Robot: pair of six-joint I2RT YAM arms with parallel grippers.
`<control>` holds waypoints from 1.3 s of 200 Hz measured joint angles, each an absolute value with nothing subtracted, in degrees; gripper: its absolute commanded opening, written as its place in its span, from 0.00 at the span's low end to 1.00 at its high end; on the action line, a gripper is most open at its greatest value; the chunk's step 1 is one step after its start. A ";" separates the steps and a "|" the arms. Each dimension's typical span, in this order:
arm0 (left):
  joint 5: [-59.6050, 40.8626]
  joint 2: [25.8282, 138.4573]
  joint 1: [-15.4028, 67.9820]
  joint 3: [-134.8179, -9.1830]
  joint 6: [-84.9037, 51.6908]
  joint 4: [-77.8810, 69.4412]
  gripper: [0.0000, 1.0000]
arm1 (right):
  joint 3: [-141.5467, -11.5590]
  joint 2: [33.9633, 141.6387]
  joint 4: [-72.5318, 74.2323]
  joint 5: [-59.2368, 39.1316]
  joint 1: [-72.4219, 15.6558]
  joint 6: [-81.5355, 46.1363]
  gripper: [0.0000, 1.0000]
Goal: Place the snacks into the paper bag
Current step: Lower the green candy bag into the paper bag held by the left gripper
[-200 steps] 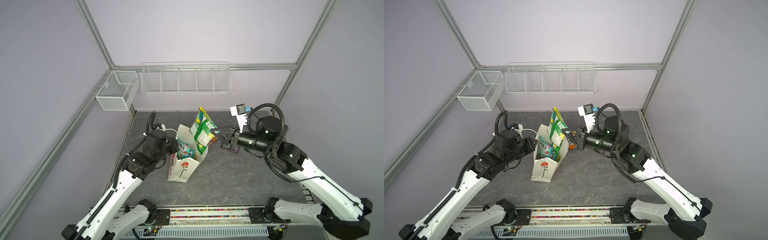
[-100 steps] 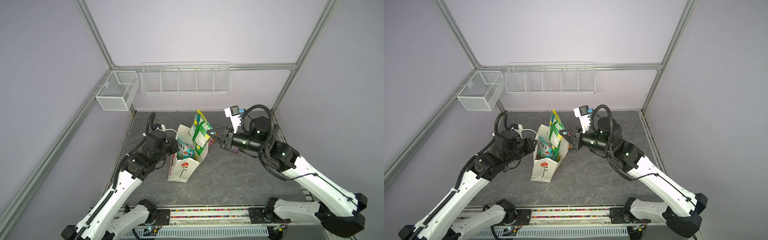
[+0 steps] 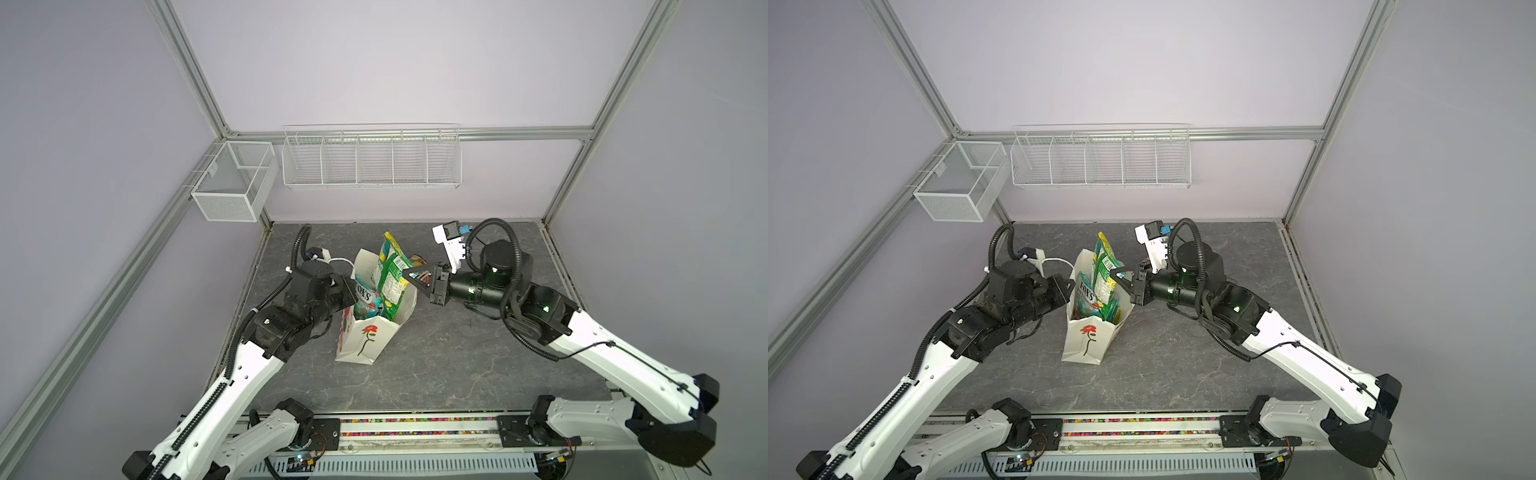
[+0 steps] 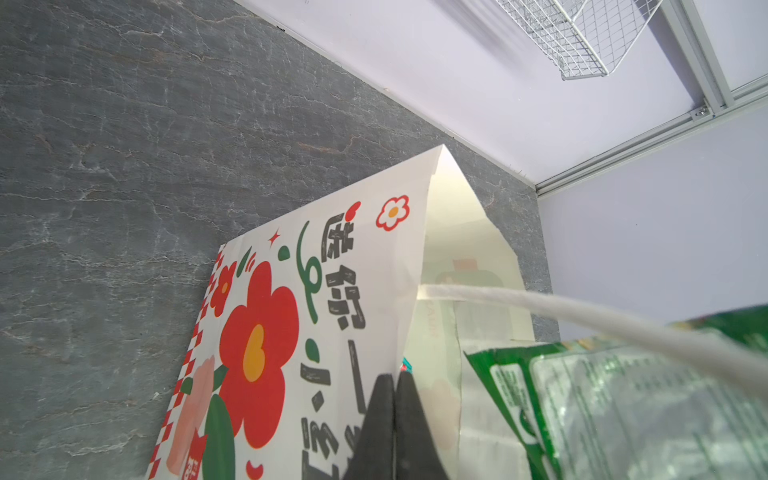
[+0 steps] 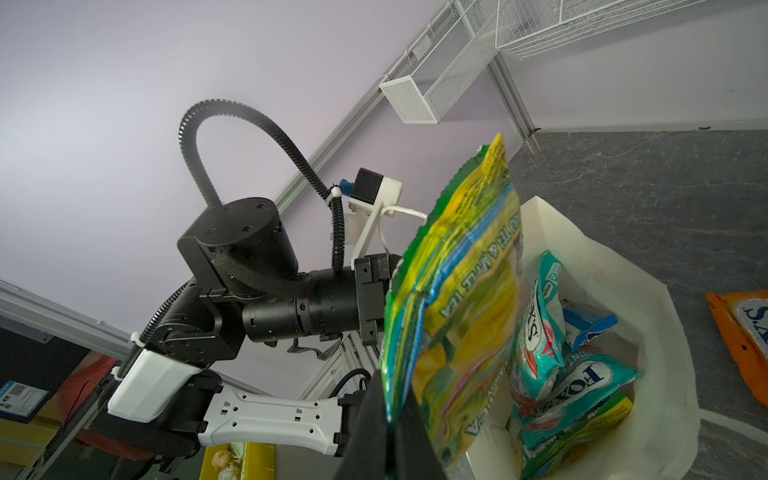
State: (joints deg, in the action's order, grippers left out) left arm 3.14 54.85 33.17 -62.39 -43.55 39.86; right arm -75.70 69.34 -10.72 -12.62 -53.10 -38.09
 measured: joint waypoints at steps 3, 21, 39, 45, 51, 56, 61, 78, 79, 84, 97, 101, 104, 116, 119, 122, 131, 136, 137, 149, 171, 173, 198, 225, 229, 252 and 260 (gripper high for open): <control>3.14 54.85 33.17 -62.39 -43.55 39.88 0.00 | -75.64 69.43 -10.68 -12.56 -53.15 -38.15 0.07; 3.14 54.83 33.19 -62.37 -43.68 39.86 0.00 | -75.26 69.73 -10.39 -11.94 -53.47 -38.48 0.07; 3.14 54.83 33.19 -62.35 -43.83 39.83 0.00 | -75.18 70.11 -10.15 -11.49 -53.67 -38.94 0.07; 3.14 54.83 33.17 -62.35 -43.90 39.83 0.00 | -75.16 70.22 -10.00 -11.35 -53.74 -39.03 0.07; 3.14 54.83 33.19 -62.33 -43.92 39.83 0.00 | -75.16 70.37 -9.89 -11.25 -53.78 -39.11 0.07; 3.14 54.81 33.17 -62.33 -43.92 39.81 0.00 | -75.13 70.43 -9.82 -11.14 -53.78 -39.20 0.07; 3.14 54.78 33.19 -62.33 -43.94 39.81 0.00 | -75.09 70.54 -9.72 -11.14 -53.82 -39.24 0.07; 3.14 54.70 33.17 -62.30 -43.94 39.72 0.00 | -75.05 71.02 -9.37 -10.72 -53.95 -39.46 0.07; 3.14 54.70 33.17 -62.30 -43.94 39.72 0.00 | -75.05 71.05 -9.34 -10.74 -53.98 -39.48 0.07; 3.14 54.70 33.19 -62.28 -43.94 39.72 0.00 | -75.05 71.24 -9.30 -10.61 -54.04 -39.53 0.07; 3.14 54.63 33.17 -62.17 -43.94 39.70 0.00 | -75.05 71.64 -9.19 -10.31 -54.17 -39.68 0.07; 3.14 54.63 33.19 -62.13 -43.94 39.70 0.00 | -75.05 71.79 -9.19 -10.28 -54.24 -39.70 0.07; 3.14 54.63 33.19 -62.11 -43.94 39.70 0.00 | -75.05 71.88 -9.17 -10.24 -54.26 -39.72 0.07; 3.14 54.63 33.19 -62.11 -43.94 39.70 0.00 | -75.05 72.18 -9.15 -10.15 -54.30 -39.90 0.07; 3.14 54.63 33.19 -62.08 -43.94 39.70 0.00 | -75.05 72.27 -9.15 -10.09 -54.35 -39.94 0.07; 3.14 54.63 33.17 -62.08 -43.94 39.70 0.00 | -75.05 72.31 -9.13 -10.07 -54.37 -40.05 0.07; 3.14 54.61 33.19 -62.08 -43.94 39.70 0.00 | -75.05 72.51 -9.10 -10.04 -54.41 -40.18 0.07; 3.14 54.61 33.19 -62.08 -43.94 39.70 0.00 | -75.05 72.62 -9.06 -10.00 -54.46 -40.27 0.07; 3.14 54.61 33.19 -62.08 -43.94 39.70 0.00 | -75.05 72.64 -9.04 -9.98 -54.48 -40.29 0.07; 3.14 54.61 33.17 -62.08 -43.94 39.70 0.00 | -75.05 72.95 -8.93 -9.87 -54.54 -40.40 0.07; 3.14 54.63 33.19 -62.08 -43.94 39.72 0.00 | -75.05 73.65 -8.38 -9.85 -54.65 -40.56 0.07; 3.14 54.61 33.19 -62.08 -43.94 39.70 0.00 | -75.05 73.71 -8.32 -9.85 -54.65 -40.56 0.07; 3.11 54.61 33.19 -62.08 -43.94 39.70 0.00 | -75.07 74.56 -7.84 -9.82 -54.87 -40.56 0.07; 3.11 54.63 33.19 -62.08 -43.97 39.70 0.00 | -75.44 75.70 -7.81 -9.82 -54.96 -40.56 0.07; 3.11 54.63 33.19 -62.08 -43.94 39.70 0.00 | -75.55 75.88 -7.79 -9.82 -54.96 -40.56 0.07; 3.14 54.61 33.19 -62.08 -43.97 39.70 0.00 | -75.66 76.49 -7.42 -9.87 -55.02 -40.73 0.07; 3.14 54.59 33.19 -62.08 -43.97 39.70 0.00 | -75.72 76.71 -7.31 -9.85 -55.11 -40.75 0.07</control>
State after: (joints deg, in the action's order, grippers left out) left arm 3.14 54.59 33.19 -62.08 -43.97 39.70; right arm -75.72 76.71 -7.31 -9.85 -55.11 -40.75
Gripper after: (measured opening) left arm 0.047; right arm 0.071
